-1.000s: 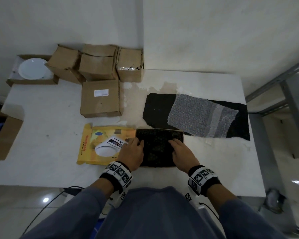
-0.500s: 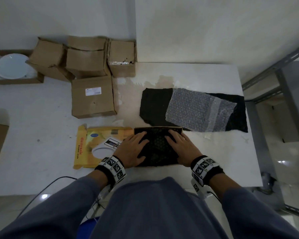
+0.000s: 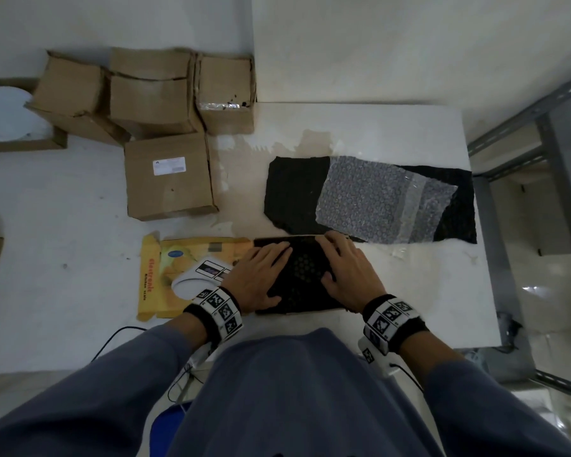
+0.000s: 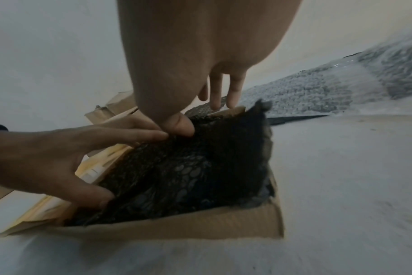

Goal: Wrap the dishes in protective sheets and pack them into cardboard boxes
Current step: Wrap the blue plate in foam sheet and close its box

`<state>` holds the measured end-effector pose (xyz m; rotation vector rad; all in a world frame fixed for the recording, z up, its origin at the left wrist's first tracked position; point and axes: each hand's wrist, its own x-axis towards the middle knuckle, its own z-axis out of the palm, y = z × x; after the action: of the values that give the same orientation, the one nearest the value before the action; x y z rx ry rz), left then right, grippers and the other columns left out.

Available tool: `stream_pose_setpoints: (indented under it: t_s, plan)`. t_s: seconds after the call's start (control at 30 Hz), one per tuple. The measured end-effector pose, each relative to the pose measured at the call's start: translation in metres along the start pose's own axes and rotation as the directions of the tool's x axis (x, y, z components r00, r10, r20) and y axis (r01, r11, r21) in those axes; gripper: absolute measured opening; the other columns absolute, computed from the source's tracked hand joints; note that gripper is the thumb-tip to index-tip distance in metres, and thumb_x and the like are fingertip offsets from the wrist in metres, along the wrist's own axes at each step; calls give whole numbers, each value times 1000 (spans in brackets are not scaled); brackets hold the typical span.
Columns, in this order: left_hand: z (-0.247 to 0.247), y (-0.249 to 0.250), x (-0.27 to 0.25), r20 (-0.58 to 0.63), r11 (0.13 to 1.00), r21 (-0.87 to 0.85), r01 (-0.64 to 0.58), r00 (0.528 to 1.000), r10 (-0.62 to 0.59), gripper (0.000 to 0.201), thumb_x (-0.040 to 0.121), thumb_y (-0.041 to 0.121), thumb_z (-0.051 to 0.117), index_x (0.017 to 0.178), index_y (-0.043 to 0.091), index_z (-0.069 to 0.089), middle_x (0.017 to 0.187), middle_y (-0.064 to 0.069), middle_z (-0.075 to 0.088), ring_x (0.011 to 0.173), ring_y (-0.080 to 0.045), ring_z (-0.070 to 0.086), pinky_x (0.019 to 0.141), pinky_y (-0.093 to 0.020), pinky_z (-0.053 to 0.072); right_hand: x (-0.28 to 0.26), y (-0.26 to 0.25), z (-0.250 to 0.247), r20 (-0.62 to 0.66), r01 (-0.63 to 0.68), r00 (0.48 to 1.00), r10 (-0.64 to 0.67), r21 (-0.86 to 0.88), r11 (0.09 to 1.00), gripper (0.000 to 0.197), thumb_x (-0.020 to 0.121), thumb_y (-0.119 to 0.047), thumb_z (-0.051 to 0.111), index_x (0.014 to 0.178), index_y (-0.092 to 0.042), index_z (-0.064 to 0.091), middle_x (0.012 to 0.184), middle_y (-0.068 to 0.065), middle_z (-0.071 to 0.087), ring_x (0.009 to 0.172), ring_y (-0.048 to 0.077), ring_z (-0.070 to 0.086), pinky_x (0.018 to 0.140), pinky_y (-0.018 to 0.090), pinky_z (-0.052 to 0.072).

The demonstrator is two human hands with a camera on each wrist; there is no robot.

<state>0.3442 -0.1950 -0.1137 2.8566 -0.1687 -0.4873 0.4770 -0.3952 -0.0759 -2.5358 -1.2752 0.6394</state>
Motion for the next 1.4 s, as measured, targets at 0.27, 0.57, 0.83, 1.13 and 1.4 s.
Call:
stream_pose_setpoints:
  t_s: [0.27,0.57,0.83,1.13,1.4]
  plan:
    - [-5,8,5,78,997,-22,70,995,-68,112,72,55,65,158,11,9,161,-15,15,146,-32,22,119,-43,24,8,-9,19,215,-30,973,80,-226,974,92,64,-23,67,150,-9,35,145,16,35,118,37,44,87,47,50]
    - [4,18,14,115,999,35,32,993,-36,115,70,52,62,158,10,1,166,-12,-6,153,-28,-1,123,-48,12,15,-13,10,292,2,953,83,-279,960,84,74,-28,61,151,-10,32,147,11,33,121,33,44,91,43,47]
    - [9,11,14,149,999,34,-2,989,-3,113,67,57,56,159,17,3,165,-14,-8,152,-30,-4,123,-48,6,24,29,-27,437,171,894,-100,-127,977,81,81,-9,60,154,-27,31,162,-1,26,139,27,33,111,39,35]
    - [7,5,13,141,999,21,-37,989,33,110,72,55,57,159,17,1,165,-11,-13,152,-27,-9,123,-44,2,10,35,-29,521,245,845,-119,-180,953,104,77,1,66,158,-33,12,167,0,-5,145,27,20,108,40,40]
    - [8,6,14,142,1000,0,-28,989,28,109,72,54,60,159,18,3,164,-11,-16,152,-27,-11,122,-43,-3,-6,45,-36,232,124,964,-131,43,991,86,76,10,58,151,-27,36,162,-1,22,140,25,36,103,37,45]
